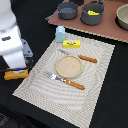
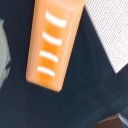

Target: Interact with the objects in diverse but meaningful ways.

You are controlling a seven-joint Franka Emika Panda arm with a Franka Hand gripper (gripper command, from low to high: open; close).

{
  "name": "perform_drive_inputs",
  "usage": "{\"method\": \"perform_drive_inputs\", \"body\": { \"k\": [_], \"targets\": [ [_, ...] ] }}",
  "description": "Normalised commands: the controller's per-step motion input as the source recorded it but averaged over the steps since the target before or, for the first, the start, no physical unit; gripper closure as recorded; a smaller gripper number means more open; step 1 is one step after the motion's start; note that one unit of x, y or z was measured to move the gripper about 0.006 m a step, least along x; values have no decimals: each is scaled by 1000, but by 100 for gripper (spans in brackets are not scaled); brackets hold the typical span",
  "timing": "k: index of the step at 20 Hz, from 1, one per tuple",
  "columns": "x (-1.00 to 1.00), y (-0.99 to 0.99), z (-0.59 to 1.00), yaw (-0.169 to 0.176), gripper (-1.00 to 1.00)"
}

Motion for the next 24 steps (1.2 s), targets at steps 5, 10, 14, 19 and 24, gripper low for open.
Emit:
{"method": "perform_drive_inputs", "body": {
  "k": [5, 10, 14, 19, 24],
  "targets": [
    [802, 251, 603, -77, -100],
    [777, 271, 534, -75, -100],
    [713, 233, 456, -101, -100],
    [609, 219, 191, -126, -100],
    [565, 193, 58, -150, -100]
  ]
}}
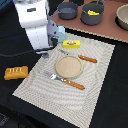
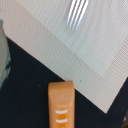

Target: Interact with the objects in diverse but meaningful ways.

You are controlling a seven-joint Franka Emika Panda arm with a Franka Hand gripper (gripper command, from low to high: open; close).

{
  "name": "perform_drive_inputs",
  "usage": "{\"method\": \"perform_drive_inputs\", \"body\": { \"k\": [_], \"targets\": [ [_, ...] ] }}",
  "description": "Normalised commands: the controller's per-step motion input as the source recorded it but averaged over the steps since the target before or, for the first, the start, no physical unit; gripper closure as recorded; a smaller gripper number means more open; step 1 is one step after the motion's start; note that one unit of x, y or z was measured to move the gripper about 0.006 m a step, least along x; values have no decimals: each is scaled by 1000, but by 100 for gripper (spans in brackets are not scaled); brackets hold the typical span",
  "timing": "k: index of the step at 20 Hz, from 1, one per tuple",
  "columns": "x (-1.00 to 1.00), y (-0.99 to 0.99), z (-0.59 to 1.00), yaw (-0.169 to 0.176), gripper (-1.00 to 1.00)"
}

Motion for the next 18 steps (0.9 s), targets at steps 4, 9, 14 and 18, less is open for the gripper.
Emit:
{"method": "perform_drive_inputs", "body": {
  "k": [4, 9, 14, 18],
  "targets": [
    [467, 136, 0, -174, -100],
    [299, 34, 0, -126, -100],
    [110, 0, 31, -18, -100],
    [91, 8, 106, 0, -100]
  ]
}}
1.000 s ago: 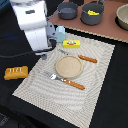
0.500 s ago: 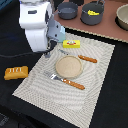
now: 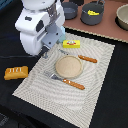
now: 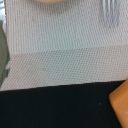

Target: Interact with the objects in diverse but meaningful ways.

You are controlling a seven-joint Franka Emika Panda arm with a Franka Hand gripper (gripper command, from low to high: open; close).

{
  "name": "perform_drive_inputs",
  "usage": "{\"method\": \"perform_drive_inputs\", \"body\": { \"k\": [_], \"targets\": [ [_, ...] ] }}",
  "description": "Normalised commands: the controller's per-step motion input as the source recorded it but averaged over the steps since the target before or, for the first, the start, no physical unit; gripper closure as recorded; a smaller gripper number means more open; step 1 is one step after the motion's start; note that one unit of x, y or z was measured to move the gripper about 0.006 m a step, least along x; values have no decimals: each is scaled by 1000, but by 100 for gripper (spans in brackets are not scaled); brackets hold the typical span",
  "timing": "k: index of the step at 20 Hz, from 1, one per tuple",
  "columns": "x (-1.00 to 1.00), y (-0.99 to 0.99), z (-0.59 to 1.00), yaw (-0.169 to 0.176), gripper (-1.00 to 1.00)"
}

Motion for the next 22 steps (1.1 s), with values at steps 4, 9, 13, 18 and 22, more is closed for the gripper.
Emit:
{"method": "perform_drive_inputs", "body": {
  "k": [4, 9, 13, 18, 22],
  "targets": [
    [177, 0, 156, -1, -100],
    [305, 0, 133, -14, -100],
    [149, 0, 14, -11, -100],
    [15, 0, 0, 0, -100],
    [0, 0, 0, 0, -100]
  ]
}}
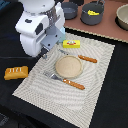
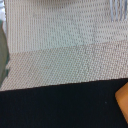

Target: Interact with the objects in diverse but meaningful ways.

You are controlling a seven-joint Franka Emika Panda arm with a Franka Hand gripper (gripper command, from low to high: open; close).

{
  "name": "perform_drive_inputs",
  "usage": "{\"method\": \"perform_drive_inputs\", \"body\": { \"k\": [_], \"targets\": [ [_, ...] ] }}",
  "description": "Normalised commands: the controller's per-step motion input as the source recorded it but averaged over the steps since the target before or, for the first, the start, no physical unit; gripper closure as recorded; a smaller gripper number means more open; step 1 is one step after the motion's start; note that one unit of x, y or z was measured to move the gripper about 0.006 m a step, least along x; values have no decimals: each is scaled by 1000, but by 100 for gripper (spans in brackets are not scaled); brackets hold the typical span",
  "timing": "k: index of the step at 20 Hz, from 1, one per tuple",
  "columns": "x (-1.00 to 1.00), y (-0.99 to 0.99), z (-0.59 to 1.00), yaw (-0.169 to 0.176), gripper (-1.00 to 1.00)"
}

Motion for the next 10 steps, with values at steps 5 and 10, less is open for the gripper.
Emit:
{"method": "perform_drive_inputs", "body": {
  "k": [5, 10],
  "targets": [
    [-39, 33, 0, -8, -100],
    [-107, 195, 0, 6, -100]
  ]
}}
